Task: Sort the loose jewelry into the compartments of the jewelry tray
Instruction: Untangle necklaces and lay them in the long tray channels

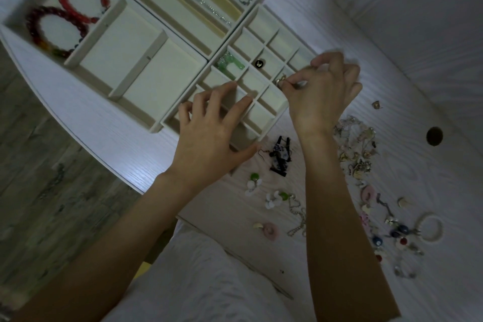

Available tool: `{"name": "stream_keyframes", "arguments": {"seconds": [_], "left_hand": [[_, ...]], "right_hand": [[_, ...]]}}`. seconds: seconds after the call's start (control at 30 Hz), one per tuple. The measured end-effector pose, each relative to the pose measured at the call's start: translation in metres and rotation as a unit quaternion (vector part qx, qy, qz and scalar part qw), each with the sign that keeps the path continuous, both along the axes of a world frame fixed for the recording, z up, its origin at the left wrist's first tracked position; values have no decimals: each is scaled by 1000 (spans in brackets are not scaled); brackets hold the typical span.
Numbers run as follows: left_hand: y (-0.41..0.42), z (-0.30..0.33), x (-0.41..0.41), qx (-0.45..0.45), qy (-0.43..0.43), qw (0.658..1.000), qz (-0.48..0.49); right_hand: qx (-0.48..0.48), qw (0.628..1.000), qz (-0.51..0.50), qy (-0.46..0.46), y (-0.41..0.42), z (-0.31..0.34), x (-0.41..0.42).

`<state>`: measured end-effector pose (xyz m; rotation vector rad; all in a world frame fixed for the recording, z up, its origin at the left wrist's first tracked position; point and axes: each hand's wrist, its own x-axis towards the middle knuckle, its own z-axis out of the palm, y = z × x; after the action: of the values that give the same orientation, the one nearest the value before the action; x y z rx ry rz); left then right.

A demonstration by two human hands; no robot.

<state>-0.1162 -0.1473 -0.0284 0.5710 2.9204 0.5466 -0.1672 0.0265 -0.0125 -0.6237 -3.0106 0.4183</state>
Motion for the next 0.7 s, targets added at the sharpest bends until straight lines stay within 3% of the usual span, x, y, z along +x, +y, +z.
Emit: {"name": "stream_keyframes", "arguments": {"seconds": [0.7], "left_hand": [[2, -1, 1, 7, 7, 1000, 6]], "right_hand": [[-2, 1000, -5, 14, -2, -1, -1]]}}
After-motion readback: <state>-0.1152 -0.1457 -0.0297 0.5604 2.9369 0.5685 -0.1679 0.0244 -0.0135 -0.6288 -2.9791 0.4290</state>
